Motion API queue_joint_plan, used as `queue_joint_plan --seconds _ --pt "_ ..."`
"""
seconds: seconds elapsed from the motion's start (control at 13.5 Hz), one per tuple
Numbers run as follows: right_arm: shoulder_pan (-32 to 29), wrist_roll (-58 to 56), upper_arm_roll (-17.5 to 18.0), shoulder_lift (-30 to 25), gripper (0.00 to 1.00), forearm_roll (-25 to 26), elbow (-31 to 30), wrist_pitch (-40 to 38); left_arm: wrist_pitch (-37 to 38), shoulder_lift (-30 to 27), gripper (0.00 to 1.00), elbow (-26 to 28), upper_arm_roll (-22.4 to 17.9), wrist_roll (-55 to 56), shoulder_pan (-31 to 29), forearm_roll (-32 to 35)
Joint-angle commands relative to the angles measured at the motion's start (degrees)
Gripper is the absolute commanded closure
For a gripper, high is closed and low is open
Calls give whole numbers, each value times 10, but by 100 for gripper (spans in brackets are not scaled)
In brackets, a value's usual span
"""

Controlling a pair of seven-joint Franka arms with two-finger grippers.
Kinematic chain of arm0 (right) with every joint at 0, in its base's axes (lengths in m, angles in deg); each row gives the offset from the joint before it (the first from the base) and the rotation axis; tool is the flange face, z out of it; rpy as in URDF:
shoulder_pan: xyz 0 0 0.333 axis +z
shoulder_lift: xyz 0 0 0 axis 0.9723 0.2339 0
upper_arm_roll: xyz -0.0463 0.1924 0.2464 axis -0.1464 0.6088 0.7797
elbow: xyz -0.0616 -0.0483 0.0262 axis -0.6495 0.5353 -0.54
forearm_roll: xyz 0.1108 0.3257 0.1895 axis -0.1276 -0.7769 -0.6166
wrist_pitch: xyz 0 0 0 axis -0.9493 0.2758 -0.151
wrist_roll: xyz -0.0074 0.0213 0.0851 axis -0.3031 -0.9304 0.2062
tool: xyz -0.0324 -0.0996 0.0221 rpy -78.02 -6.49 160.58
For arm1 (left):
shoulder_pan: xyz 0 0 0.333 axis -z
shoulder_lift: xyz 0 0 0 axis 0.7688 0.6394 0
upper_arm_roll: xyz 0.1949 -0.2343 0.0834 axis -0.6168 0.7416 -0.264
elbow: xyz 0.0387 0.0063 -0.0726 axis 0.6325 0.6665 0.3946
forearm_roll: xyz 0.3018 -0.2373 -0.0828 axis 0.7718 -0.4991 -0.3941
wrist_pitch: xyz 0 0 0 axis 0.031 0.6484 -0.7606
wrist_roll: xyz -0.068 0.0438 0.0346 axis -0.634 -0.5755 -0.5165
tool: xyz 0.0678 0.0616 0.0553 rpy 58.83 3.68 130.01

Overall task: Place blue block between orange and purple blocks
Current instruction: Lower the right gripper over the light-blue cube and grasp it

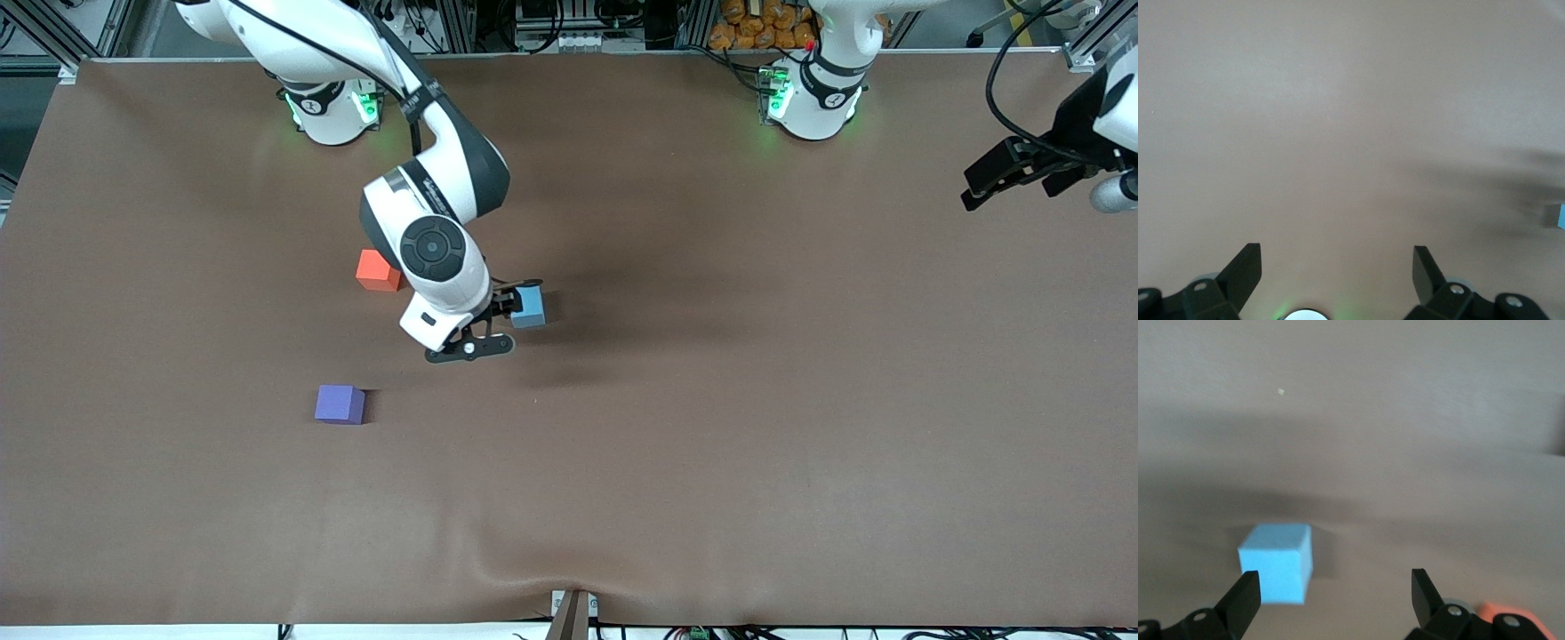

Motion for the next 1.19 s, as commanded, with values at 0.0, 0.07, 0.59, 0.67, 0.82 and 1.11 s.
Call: queue_joint_plan --seconds 0.0,0.07,0.59,0.67,0.82,1.11 --pt "24 -3 -3 -7 0 -17 -70 101 -6 6 0 8 6 -12 -6 -3" --pt "27 -3 -3 0 0 -18 -71 110 -5 5 0 8 5 -13 -6 -3" --pt "74 18 -4 27 0 -17 -73 115 20 -1 0 -3 3 -16 -15 3" --pt "76 31 -4 37 0 -17 -73 122 26 -1 0 -3 4 -16 -17 2" --pt "79 35 -4 47 0 -16 -73 135 27 0 0 -2 9 -16 -16 2" --pt "75 36 -4 52 100 -13 -73 129 21 3 0 0 12 -16 -11 -8"
